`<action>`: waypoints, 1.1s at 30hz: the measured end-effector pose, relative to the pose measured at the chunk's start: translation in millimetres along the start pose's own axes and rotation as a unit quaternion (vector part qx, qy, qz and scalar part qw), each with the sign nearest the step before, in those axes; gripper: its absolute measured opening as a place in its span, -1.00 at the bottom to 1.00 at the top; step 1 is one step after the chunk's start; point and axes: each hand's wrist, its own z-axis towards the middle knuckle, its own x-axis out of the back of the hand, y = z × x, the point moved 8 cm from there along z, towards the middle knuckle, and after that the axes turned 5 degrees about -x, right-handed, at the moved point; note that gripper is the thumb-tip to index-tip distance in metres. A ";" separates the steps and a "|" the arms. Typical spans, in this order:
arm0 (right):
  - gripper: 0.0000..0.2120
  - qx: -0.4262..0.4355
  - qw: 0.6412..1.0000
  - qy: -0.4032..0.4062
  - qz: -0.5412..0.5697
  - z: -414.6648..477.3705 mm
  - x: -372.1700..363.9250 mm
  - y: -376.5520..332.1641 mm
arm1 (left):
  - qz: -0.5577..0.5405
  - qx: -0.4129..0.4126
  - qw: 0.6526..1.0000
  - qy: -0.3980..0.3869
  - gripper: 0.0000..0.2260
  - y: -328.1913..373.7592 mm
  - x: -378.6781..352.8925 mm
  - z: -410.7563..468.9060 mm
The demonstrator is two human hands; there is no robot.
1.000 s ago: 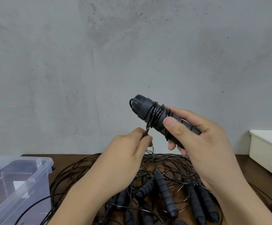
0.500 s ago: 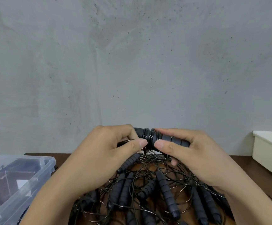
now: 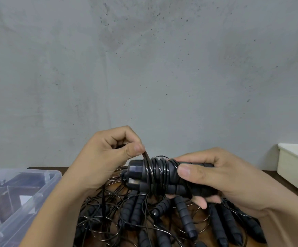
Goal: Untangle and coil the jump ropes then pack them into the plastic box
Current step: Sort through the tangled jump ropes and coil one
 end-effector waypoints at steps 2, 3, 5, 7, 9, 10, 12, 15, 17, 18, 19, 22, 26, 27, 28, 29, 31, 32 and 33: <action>-0.60 0.027 0.999 -0.014 0.034 1.7 -3.0 -2.3 | -0.053 0.031 0.998 0.002 -0.65 -10.6 -8.0 2.2; -0.58 0.036 0.998 -0.014 0.050 2.5 -3.8 -3.1 | -0.061 0.037 0.997 -0.005 -0.74 -13.3 -13.7 2.9; -0.53 0.046 0.996 -0.003 0.082 4.2 -2.0 -2.6 | -0.023 0.050 0.998 -0.011 -0.65 -17.9 -23.2 2.1; -0.53 0.056 0.993 0.007 0.101 3.7 0.9 -3.0 | 0.020 0.066 0.998 -0.006 -0.69 -22.7 -32.7 0.4; -0.54 0.073 0.991 0.021 0.107 3.1 4.0 -5.6 | 0.015 0.102 0.995 0.003 -0.77 -30.6 -43.6 -3.7; -0.54 0.080 0.990 0.032 0.115 3.6 6.2 -6.0 | -0.007 0.126 0.992 0.019 -0.76 -34.3 -47.5 -5.3; -0.55 0.084 0.982 0.066 0.158 5.7 12.9 -4.1 | -0.028 0.145 0.989 0.027 -0.63 -28.8 -58.9 -6.2; -0.73 0.111 0.963 0.129 0.211 5.6 23.7 -4.7 | 0.075 0.063 0.995 -0.026 -0.72 -11.1 -74.1 -2.6; -0.77 0.127 0.957 0.154 0.209 5.1 26.1 -7.0 | 0.133 0.037 0.990 -0.039 -0.76 -7.1 -77.4 -3.3; -0.75 0.129 0.958 0.167 0.192 4.8 27.3 -7.1 | 0.169 0.025 0.984 -0.046 -0.76 -2.6 -79.1 -4.0; -0.73 0.129 0.960 0.182 0.169 4.2 28.4 -7.1 | 0.205 0.015 0.977 -0.058 -0.76 2.2 -80.9 -5.6; -0.69 0.128 0.961 0.208 0.130 1.9 30.8 -8.4 | 0.290 0.007 0.954 -0.078 -0.72 15.7 -76.4 -10.8; -0.71 0.111 0.957 0.253 0.087 1.7 41.6 -2.9 | 0.333 0.003 0.938 -0.100 -0.71 31.7 -62.7 -15.1; -0.71 0.101 0.959 0.257 0.070 2.9 43.1 -0.1 | 0.337 0.004 0.936 -0.105 -0.73 35.3 -58.4 -15.4; -0.70 0.089 0.960 0.261 0.050 4.3 44.0 2.6 | 0.334 0.003 0.937 -0.103 -0.76 39.0 -53.1 -15.4; -0.70 0.078 0.961 0.263 0.031 5.3 44.5 4.5 | 0.324 -0.005 0.941 -0.095 -0.77 43.1 -47.1 -15.1; -0.69 0.053 0.967 0.248 0.015 8.6 42.0 9.6 | 0.303 -0.021 0.950 -0.072 -0.75 50.3 -35.0 -14.6; -0.69 0.041 0.973 0.228 0.005 10.6 37.7 11.9 | 0.298 -0.027 0.952 -0.064 -0.73 52.6 -30.9 -14.3; -0.70 0.029 0.979 0.204 -0.014 12.8 31.7 13.2 | 0.295 -0.032 0.953 -0.060 -0.72 53.1 -28.3 -13.9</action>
